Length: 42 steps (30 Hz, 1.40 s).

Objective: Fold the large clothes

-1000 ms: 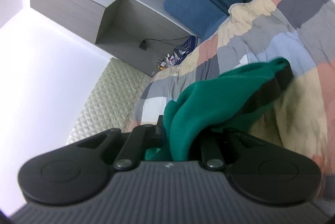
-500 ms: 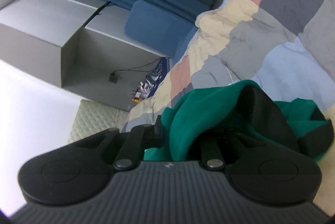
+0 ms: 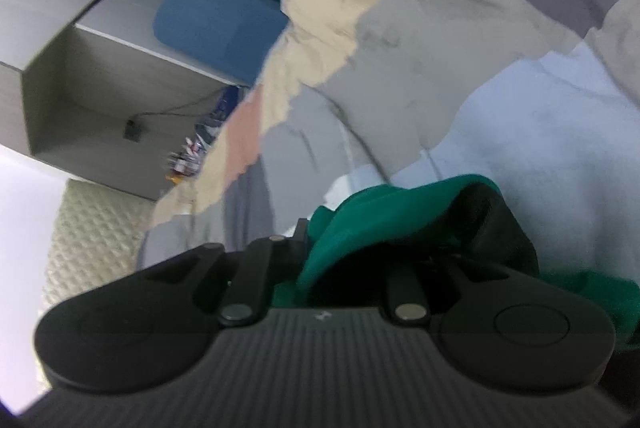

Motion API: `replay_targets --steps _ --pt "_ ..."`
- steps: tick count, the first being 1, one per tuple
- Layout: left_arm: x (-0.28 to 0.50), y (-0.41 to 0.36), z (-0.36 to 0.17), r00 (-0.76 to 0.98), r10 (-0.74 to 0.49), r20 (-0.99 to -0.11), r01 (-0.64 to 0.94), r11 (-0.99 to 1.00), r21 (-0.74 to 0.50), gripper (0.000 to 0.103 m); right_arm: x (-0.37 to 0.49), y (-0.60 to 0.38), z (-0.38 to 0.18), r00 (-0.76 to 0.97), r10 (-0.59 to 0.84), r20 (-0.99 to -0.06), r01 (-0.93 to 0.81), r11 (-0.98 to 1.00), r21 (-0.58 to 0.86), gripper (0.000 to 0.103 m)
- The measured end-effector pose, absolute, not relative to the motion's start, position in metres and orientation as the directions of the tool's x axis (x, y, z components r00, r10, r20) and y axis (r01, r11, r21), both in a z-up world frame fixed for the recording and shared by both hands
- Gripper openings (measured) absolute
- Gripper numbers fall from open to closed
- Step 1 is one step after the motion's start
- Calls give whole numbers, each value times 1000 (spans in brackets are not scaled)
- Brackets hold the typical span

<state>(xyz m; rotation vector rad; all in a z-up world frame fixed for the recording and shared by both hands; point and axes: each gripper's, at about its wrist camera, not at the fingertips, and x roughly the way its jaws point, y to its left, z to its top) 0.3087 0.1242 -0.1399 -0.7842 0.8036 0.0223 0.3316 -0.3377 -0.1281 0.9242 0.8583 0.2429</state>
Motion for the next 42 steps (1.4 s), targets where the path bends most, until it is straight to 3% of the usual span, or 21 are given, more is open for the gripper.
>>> replay_targets --steps 5,7,8,9,10,11,12,14,23,30,33,35,42 --pt "310 126 -145 709 -282 -646 -294 715 -634 16 338 -336 -139 643 533 -550 173 598 783 20" --pt "303 124 -136 711 -286 -642 -264 737 -622 22 334 -335 -134 650 532 -543 153 608 779 21" --pt "295 124 -128 713 -285 -641 -254 747 -615 38 331 -335 -130 654 530 -539 140 616 775 22" --pt "287 124 -121 719 -281 -636 -246 753 -610 61 328 -334 -126 658 529 -536 128 623 772 27" --pt "276 123 -113 726 -280 -629 -238 755 -611 67 323 -333 -121 662 529 -531 115 629 769 32" --pt "262 122 -103 739 -275 -615 -227 758 -612 70 317 -332 -115 667 531 -523 100 632 769 45" --pt "250 121 -95 753 -266 -602 -215 765 -607 70 311 -331 -109 673 533 -513 81 636 767 60" --pt "227 116 -80 766 -240 -597 -207 786 -582 70 295 -328 -93 690 523 -501 35 666 745 68" --pt "123 73 -35 825 -154 -544 -132 883 -451 70 212 -319 -36 768 419 -485 -107 830 547 68" --pt "109 52 -62 764 -219 -607 -123 874 -470 70 163 -294 -28 728 527 -437 -283 813 509 68" --pt "117 47 -73 746 -203 -634 -128 891 -435 70 159 -265 -36 671 560 -486 -341 815 468 66" --pt "124 44 -78 744 -181 -644 -128 906 -403 70 160 -241 -44 638 564 -524 -383 823 421 58" --pt "133 42 -82 774 -135 -619 -135 919 -370 70 208 -169 -62 673 422 -607 -385 901 200 54"
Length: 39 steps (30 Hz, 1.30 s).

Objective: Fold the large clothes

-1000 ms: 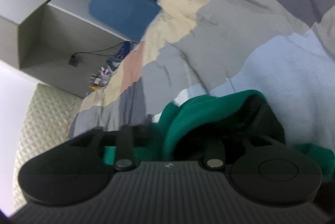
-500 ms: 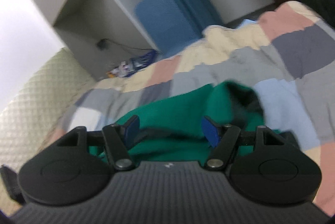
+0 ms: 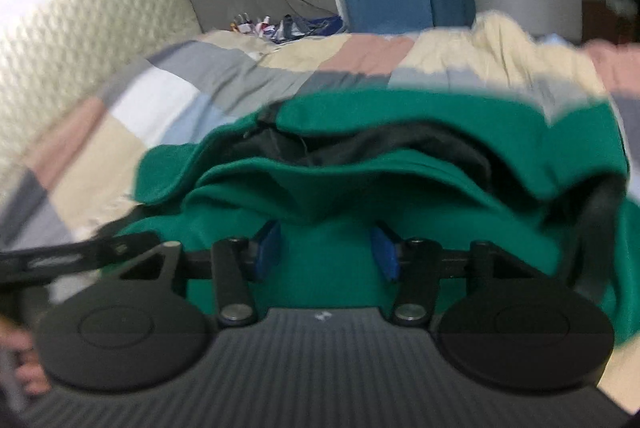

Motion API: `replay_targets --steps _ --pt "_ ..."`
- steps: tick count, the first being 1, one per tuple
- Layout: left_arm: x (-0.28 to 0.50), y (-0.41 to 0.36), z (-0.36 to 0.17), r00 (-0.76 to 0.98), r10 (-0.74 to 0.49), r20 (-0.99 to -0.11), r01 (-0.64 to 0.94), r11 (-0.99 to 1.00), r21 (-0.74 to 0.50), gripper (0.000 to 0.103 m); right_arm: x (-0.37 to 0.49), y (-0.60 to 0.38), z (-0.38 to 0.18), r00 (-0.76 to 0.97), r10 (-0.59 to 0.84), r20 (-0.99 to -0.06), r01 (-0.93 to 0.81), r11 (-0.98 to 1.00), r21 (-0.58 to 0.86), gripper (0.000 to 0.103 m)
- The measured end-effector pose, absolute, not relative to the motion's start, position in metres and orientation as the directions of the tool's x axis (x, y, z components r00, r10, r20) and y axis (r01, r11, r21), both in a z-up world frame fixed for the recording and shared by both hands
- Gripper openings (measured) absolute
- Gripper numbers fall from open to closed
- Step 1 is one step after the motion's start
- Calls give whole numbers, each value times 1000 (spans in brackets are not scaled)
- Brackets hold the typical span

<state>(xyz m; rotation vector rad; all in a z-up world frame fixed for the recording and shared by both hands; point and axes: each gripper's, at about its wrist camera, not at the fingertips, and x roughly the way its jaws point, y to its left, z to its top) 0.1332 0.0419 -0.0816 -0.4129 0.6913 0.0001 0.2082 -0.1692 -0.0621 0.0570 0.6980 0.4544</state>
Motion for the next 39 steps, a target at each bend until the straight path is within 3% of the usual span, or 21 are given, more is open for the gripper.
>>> replay_targets --steps 4,12,16,20,25,28,31,39 --pt "136 47 -81 787 -138 -601 -137 911 -389 70 258 -148 -54 722 398 -566 -367 914 174 53" --pt "143 58 -88 792 -149 -592 -146 896 -420 70 382 -141 -86 664 255 -703 -139 966 219 53" --pt "144 55 -89 795 -143 -589 -139 903 -407 70 393 -155 -79 722 290 -628 -79 937 341 53" --pt "146 58 -88 796 -145 -588 -149 894 -422 70 388 -154 -57 739 317 -594 -126 932 340 54" --pt "143 64 -85 799 -131 -586 -175 883 -436 70 350 -118 -52 609 421 -672 -335 905 264 54" --pt "143 65 -87 791 -131 -597 -182 882 -435 70 330 -87 -64 544 413 -730 -428 885 182 51" --pt "144 65 -88 787 -131 -603 -181 886 -428 70 334 -66 -92 508 350 -787 -417 900 130 50" --pt "144 63 -91 795 -137 -591 -169 886 -432 70 370 -43 -143 535 216 -817 -342 940 25 49"
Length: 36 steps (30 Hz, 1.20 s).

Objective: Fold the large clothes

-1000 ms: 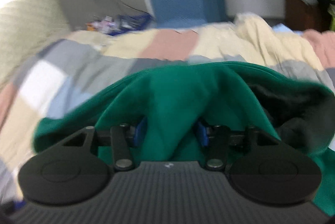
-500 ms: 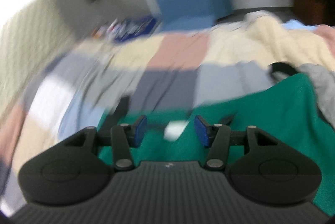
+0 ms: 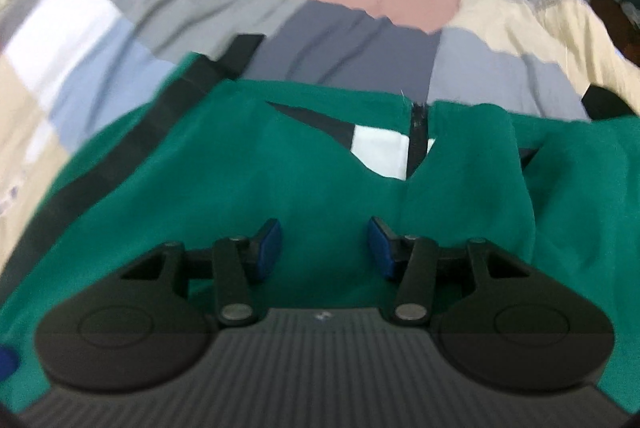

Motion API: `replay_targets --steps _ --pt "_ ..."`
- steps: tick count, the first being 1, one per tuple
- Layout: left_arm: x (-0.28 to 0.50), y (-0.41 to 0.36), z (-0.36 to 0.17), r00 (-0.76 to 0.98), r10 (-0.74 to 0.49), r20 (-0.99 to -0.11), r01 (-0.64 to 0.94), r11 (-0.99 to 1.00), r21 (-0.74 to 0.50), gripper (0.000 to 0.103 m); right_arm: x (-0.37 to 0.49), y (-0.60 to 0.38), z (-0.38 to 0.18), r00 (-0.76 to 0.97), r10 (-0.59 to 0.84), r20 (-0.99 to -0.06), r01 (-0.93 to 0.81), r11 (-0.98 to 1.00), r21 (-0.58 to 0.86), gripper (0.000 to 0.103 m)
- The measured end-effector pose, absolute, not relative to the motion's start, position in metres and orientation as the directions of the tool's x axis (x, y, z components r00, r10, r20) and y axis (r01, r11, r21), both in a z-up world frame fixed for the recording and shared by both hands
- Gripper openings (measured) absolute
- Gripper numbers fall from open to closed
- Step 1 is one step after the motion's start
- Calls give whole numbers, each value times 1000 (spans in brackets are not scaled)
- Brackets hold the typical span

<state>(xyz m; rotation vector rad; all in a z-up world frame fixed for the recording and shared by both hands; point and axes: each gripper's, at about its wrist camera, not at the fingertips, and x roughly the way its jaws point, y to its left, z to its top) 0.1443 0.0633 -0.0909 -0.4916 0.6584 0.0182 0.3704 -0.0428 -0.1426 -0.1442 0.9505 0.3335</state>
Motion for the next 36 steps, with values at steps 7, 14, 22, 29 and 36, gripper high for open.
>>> replay_targets --steps 7,14,22,29,36 --pt "145 62 -94 795 -133 -592 -168 889 -425 70 356 -57 -128 567 270 -779 -343 936 75 49" --pt "129 60 -83 798 -135 -587 -179 878 -445 70 288 -126 -66 627 387 -676 -326 918 224 51" --pt "102 52 -77 758 -182 -626 -196 853 -484 72 206 -222 -58 586 417 -695 -156 899 408 55" --pt "101 64 -94 718 -274 -640 -267 740 -617 84 192 -268 -109 499 531 -685 64 766 640 87" --pt "112 86 -140 659 -429 -618 -407 487 -773 84 200 -288 -149 507 591 -628 273 581 767 87"
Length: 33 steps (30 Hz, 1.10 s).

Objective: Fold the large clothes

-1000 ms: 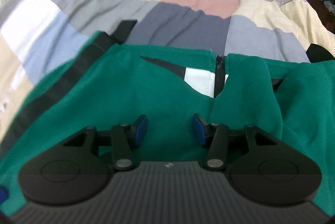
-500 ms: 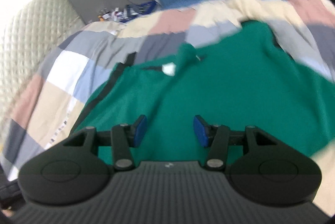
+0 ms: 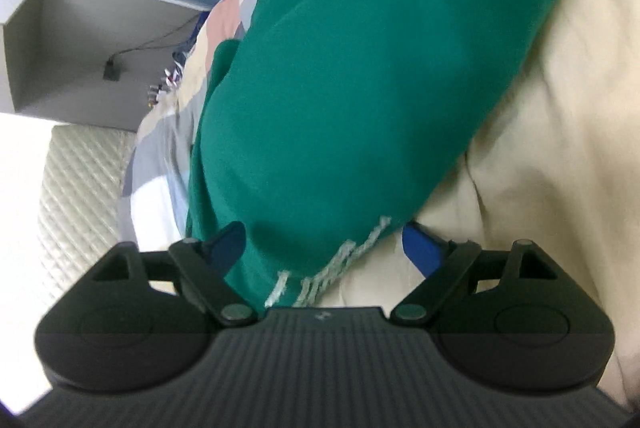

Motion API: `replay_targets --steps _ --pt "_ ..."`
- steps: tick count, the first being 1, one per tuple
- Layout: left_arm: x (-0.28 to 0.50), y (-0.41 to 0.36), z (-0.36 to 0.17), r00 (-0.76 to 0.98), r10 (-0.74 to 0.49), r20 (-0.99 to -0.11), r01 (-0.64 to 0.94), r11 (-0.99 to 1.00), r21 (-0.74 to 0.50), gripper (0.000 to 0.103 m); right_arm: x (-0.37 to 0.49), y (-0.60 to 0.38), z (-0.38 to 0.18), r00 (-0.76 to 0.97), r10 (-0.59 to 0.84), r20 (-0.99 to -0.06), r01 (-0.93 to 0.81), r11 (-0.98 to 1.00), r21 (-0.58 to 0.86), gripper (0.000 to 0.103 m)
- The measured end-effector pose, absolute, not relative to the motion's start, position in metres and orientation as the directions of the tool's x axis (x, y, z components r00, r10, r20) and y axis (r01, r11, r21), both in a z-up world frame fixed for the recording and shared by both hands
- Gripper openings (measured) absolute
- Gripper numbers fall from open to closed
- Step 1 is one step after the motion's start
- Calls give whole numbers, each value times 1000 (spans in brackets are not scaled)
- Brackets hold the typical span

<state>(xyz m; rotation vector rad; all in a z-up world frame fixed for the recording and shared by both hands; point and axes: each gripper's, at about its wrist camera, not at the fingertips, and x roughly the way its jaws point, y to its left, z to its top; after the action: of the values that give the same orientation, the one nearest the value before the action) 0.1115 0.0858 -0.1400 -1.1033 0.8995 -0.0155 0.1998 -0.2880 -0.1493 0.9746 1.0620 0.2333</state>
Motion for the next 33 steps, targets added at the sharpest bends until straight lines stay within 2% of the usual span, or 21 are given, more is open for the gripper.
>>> replay_targets --steps 8,16,20,24,30,31,33 --pt "129 105 -171 713 -437 -548 -458 301 -836 84 226 -288 -163 572 583 -577 326 484 812 90" --pt "126 109 -175 756 -432 -492 -437 226 -871 84 218 -299 -151 632 619 -465 243 412 878 90" --pt "125 106 -180 739 -431 -517 -463 232 -855 84 205 -304 -154 649 571 -503 291 425 857 90" --pt "130 106 -188 750 -437 -496 -462 190 -866 84 204 -321 -167 681 482 -552 384 406 829 89" --pt "144 101 -193 757 -419 -502 -454 216 -864 83 226 -319 -167 736 469 -489 336 374 864 90" --pt "147 100 -191 755 -415 -508 -449 237 -861 82 233 -317 -168 735 467 -492 328 390 860 90" --pt "150 98 -189 750 -399 -527 -456 265 -850 65 244 -317 -173 705 479 -524 338 423 841 89"
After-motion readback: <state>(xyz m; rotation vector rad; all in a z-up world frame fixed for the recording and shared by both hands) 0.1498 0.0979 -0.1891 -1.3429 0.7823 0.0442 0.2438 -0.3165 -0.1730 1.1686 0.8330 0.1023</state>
